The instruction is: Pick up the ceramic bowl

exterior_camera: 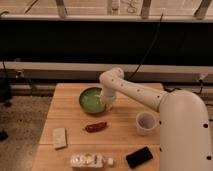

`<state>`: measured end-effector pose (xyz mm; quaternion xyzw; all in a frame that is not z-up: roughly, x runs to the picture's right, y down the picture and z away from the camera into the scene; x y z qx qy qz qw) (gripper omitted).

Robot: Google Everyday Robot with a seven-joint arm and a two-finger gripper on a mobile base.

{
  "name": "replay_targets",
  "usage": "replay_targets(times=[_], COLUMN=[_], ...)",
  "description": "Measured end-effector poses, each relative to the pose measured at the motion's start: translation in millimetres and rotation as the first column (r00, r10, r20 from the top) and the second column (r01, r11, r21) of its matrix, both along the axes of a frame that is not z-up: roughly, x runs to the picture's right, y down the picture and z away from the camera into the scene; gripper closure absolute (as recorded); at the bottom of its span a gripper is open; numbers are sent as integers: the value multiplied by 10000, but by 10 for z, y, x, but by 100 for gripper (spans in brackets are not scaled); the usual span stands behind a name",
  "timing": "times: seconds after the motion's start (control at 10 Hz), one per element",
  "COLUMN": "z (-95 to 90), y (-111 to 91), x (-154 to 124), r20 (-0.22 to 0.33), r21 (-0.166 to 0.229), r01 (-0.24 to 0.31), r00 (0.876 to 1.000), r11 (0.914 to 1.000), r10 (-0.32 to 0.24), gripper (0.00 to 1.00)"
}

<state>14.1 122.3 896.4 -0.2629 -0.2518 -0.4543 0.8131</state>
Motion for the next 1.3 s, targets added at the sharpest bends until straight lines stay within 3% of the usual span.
replay_targets(times=[0.3,1.3], z=[-16,-203], y=[-110,-174], x=[-67,27], r20=[-115,-93], r21=[74,199], r01=[143,249], r00=[9998,9997], r11=[9999,9995], r10=[-142,-247], gripper=[100,100])
